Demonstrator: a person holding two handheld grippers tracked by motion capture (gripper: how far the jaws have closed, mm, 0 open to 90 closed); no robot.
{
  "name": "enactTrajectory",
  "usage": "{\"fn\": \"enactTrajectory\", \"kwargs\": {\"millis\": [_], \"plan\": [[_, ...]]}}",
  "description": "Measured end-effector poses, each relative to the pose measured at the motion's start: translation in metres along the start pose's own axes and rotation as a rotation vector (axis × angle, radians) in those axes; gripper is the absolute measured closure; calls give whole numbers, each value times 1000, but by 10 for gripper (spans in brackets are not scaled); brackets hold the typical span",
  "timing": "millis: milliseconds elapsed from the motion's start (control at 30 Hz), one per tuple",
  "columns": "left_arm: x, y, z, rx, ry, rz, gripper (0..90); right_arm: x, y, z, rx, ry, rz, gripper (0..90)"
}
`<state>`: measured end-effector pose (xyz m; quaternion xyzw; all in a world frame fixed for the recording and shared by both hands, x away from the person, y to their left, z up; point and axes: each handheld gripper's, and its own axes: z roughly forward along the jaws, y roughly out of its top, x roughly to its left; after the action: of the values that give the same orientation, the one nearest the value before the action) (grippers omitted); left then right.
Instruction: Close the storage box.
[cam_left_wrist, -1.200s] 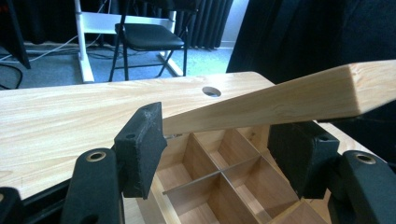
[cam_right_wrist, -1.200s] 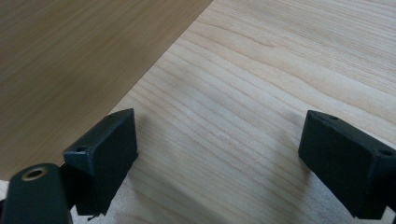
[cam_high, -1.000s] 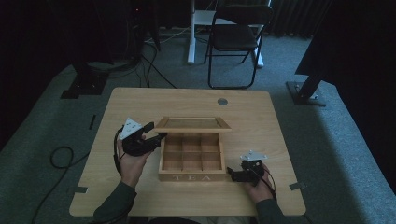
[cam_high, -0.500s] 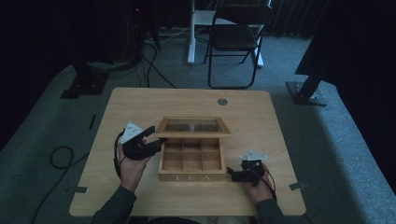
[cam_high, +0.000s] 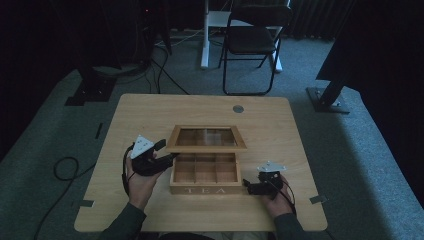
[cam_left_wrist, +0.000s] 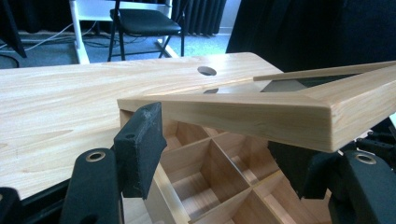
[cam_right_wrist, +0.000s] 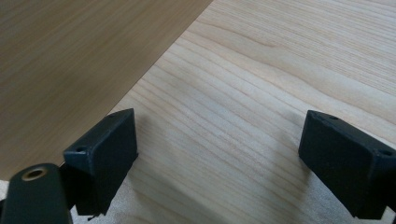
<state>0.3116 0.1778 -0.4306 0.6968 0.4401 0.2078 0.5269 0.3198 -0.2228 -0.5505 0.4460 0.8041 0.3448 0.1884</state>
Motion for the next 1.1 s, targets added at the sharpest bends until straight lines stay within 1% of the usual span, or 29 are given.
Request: {"fn": "enactTrajectory", "kwargs": {"millis": [833,1100], "plan": [[-3,-13,-3,34,-10,-7,368,0,0,0,0,0,-2,112],[-4,-16,-5,35,-16,-18,368,0,0,0,0,0,-1,112]]}}
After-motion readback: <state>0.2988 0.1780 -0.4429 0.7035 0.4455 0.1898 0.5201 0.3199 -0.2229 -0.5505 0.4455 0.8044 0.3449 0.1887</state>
